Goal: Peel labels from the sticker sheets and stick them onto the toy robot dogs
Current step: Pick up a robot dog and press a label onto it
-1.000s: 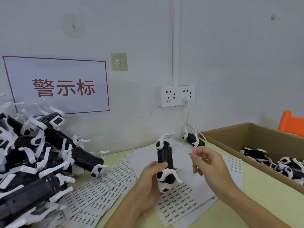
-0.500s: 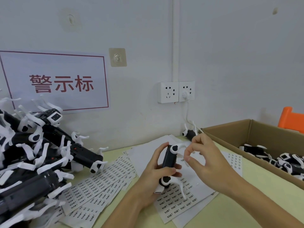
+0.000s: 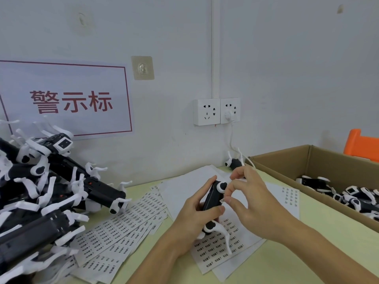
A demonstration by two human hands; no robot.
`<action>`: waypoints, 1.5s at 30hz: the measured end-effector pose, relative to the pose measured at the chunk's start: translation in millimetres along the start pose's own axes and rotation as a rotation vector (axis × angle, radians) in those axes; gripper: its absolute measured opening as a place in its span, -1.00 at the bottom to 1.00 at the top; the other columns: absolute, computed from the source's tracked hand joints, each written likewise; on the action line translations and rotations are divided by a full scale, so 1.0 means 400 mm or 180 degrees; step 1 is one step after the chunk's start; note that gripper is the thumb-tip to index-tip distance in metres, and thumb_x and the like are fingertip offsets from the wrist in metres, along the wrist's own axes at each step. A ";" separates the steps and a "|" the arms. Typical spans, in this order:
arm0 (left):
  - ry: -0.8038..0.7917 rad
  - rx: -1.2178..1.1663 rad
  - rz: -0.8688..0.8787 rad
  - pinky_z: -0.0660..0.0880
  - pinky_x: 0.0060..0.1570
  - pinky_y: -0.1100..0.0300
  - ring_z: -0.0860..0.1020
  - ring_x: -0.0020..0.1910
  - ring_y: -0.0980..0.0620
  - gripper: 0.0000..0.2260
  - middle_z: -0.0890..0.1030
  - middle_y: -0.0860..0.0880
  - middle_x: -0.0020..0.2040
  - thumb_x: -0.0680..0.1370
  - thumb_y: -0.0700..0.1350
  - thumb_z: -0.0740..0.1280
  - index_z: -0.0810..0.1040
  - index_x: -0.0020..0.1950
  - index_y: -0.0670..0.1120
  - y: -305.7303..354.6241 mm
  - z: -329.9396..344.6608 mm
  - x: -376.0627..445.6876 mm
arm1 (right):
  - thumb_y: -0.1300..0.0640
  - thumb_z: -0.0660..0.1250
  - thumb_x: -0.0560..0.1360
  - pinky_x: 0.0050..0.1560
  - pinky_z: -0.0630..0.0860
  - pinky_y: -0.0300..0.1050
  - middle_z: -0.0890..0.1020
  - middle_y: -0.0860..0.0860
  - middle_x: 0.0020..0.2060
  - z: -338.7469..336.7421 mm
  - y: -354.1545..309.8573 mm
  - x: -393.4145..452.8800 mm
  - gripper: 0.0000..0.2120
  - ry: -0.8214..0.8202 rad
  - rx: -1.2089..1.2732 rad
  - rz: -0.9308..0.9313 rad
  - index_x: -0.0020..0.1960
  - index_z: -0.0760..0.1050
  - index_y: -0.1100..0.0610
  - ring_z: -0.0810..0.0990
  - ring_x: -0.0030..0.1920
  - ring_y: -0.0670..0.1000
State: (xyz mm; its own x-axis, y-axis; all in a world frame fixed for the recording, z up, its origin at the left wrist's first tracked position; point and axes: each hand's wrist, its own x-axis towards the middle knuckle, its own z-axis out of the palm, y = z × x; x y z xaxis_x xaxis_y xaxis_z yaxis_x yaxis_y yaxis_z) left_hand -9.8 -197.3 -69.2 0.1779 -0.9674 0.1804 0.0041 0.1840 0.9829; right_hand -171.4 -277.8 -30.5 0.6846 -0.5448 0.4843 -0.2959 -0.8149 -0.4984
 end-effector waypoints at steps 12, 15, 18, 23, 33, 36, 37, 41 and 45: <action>0.0065 0.0166 0.0118 0.53 0.15 -0.08 0.62 -0.14 -0.04 -0.36 0.69 0.01 -0.03 0.44 -0.09 0.49 0.41 0.41 0.38 -0.004 0.002 0.001 | 0.06 0.31 0.59 0.14 0.12 -0.24 0.16 -0.24 0.18 0.006 -0.010 -0.006 -0.91 0.0154 -0.0816 -0.0315 -0.09 0.51 -0.09 -0.02 0.18 -0.47; 0.0086 0.0188 0.0135 0.53 0.12 0.07 0.60 -0.11 0.02 -0.37 0.69 0.05 -0.04 0.42 -0.05 0.50 0.42 0.39 0.40 -0.007 0.001 0.003 | 0.08 0.32 0.59 0.13 0.12 -0.25 0.19 -0.21 0.22 0.011 -0.013 -0.007 -0.93 0.0245 -0.0809 -0.0379 -0.07 0.54 -0.05 0.02 0.16 -0.39; 0.0097 0.0215 0.0146 0.53 0.15 0.12 0.59 -0.07 0.04 -0.38 0.70 0.06 -0.04 0.39 0.00 0.51 0.44 0.37 0.42 -0.010 0.001 0.005 | 0.12 0.36 0.57 0.14 0.15 -0.21 0.27 -0.13 0.24 0.015 -0.014 -0.008 -0.93 0.0385 -0.0831 -0.0449 -0.08 0.56 -0.01 0.09 0.16 -0.29; 0.0129 0.0325 0.0182 0.55 0.17 0.10 0.63 -0.05 0.05 -0.44 0.70 -0.03 -0.04 0.43 0.03 0.47 0.44 0.35 0.45 -0.014 -0.001 0.007 | 0.19 0.43 0.51 0.12 0.27 -0.09 0.40 0.00 0.21 0.020 -0.016 -0.008 -0.92 0.0564 -0.0898 -0.0482 -0.12 0.59 0.04 0.23 0.22 -0.11; 0.0147 0.0317 0.0202 0.55 0.04 0.21 0.61 -0.10 0.06 -0.49 0.69 -0.02 -0.08 0.47 0.04 0.44 0.45 0.34 0.44 -0.019 -0.003 0.011 | 0.22 0.48 0.46 0.10 0.42 -0.05 0.44 0.02 0.17 0.026 -0.017 -0.012 -0.90 0.0713 -0.0942 -0.0569 -0.14 0.59 0.06 0.32 0.19 -0.03; 0.0142 0.0294 0.0203 0.53 0.02 0.22 0.61 -0.10 0.05 -0.52 0.69 -0.02 -0.11 0.49 0.03 0.43 0.46 0.33 0.45 -0.019 -0.004 0.011 | 0.24 0.49 0.44 0.05 0.49 -0.02 0.46 0.03 0.15 0.026 -0.020 -0.014 -0.88 0.0732 -0.1013 -0.0584 -0.16 0.59 0.07 0.42 0.18 0.04; 0.0142 0.0281 0.0206 0.52 0.00 0.24 0.62 -0.10 0.06 -0.52 0.69 -0.01 -0.11 0.49 0.02 0.43 0.47 0.33 0.44 -0.019 -0.004 0.011 | 0.24 0.50 0.43 0.04 0.51 -0.01 0.46 0.03 0.14 0.025 -0.021 -0.015 -0.88 0.0733 -0.1037 -0.0584 -0.16 0.59 0.07 0.45 0.17 0.06; 0.0143 0.0261 0.0215 0.52 -0.02 0.27 0.63 -0.09 0.07 -0.51 0.69 0.00 -0.10 0.49 0.02 0.43 0.47 0.35 0.41 -0.019 -0.002 0.010 | 0.25 0.49 0.44 0.03 0.53 0.02 0.46 0.04 0.15 0.025 -0.023 -0.014 -0.89 0.0695 -0.1043 -0.0570 -0.16 0.59 0.09 0.49 0.17 0.10; 0.0133 0.0295 0.0192 0.56 0.05 0.18 0.62 -0.07 0.05 -0.46 0.70 -0.03 -0.07 0.44 0.05 0.46 0.45 0.36 0.42 -0.020 -0.003 0.009 | 0.25 0.46 0.47 0.08 0.49 -0.01 0.44 0.02 0.18 0.024 -0.021 -0.014 -0.90 0.0617 -0.0976 -0.0531 -0.14 0.59 0.08 0.45 0.21 0.07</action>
State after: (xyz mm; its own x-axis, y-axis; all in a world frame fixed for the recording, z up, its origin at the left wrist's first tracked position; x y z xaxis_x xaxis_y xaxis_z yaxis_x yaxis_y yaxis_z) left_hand -8.1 -202.3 -76.5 0.2160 -0.9466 0.2395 -0.0986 0.2229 0.9699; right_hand -166.2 -266.0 -35.8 0.6103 -0.4032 0.6819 -0.3964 -0.9007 -0.1777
